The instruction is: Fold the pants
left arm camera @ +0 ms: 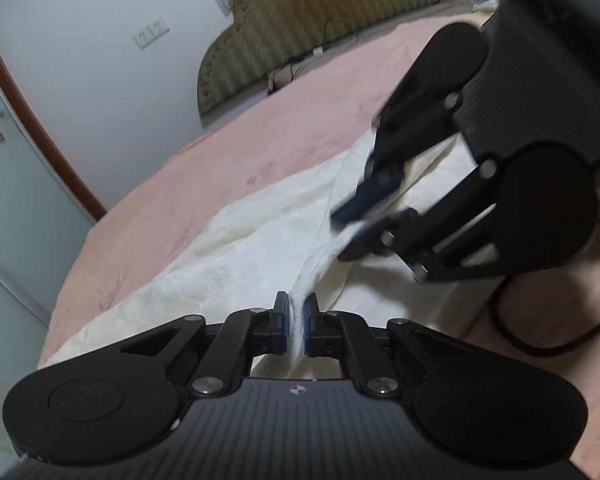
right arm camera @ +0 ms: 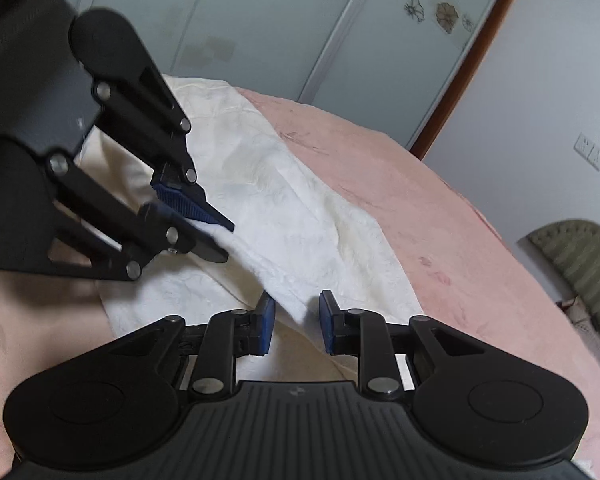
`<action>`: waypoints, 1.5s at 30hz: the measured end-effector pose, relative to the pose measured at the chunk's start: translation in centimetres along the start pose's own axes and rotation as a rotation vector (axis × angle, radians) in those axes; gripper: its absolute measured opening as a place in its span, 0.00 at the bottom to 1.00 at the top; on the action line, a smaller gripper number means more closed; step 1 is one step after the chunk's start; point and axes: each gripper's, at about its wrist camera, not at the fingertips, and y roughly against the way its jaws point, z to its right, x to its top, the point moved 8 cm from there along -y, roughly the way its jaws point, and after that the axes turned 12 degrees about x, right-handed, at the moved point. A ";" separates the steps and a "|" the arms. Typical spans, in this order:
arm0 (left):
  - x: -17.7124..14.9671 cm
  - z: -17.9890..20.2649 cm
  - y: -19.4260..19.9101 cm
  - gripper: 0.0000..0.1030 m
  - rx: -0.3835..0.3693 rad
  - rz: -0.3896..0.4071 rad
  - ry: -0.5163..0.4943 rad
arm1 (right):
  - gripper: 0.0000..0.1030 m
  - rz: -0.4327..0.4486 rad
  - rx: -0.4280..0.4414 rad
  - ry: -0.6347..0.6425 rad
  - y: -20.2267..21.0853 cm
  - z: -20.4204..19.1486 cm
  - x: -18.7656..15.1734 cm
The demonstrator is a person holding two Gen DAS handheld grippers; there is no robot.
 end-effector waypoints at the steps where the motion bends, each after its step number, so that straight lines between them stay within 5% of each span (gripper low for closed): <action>1: 0.0 0.1 0.5 0.06 -0.009 0.013 -0.001 | 0.10 0.003 0.008 -0.009 0.2 0.0 0.0; 9: -2.4 -0.2 3.5 0.07 -0.194 0.017 0.026 | 0.08 0.021 0.201 -0.131 4.8 -3.2 -0.8; 16: -3.3 1.5 2.0 0.11 -0.197 0.001 -0.051 | 0.08 -0.026 0.232 -0.228 4.5 -4.8 -2.5; 20: -2.9 0.8 2.0 0.22 -0.234 -0.018 0.021 | 0.10 -0.003 0.213 -0.265 4.2 -4.4 -3.0; 23: -2.0 0.1 2.9 0.45 -0.321 -0.022 0.124 | 0.18 0.032 0.197 -0.300 6.7 -3.5 -3.6; 27: 0.4 0.4 3.7 0.54 -0.434 0.039 0.225 | 0.47 0.121 0.045 -0.510 12.4 1.2 -7.2; 31: 4.0 2.6 2.2 0.55 -0.447 0.079 0.238 | 0.48 0.073 -0.268 -0.784 17.3 6.7 -14.8; 35: 7.6 6.5 0.4 0.55 -0.417 0.091 0.176 | 0.48 -0.020 -0.442 -1.015 20.7 8.8 -23.1; 38: 9.4 9.9 -0.2 0.55 -0.378 0.115 0.088 | 0.48 0.088 -0.491 -1.125 22.8 9.6 -23.8; 41: 10.2 12.7 -0.4 0.56 -0.301 0.184 -0.007 | 0.50 0.129 -0.558 -1.068 23.2 11.6 -21.7; 45: 9.9 14.7 -2.1 0.54 -0.207 0.175 -0.040 | 0.49 0.191 -0.481 -0.986 20.9 15.6 -16.5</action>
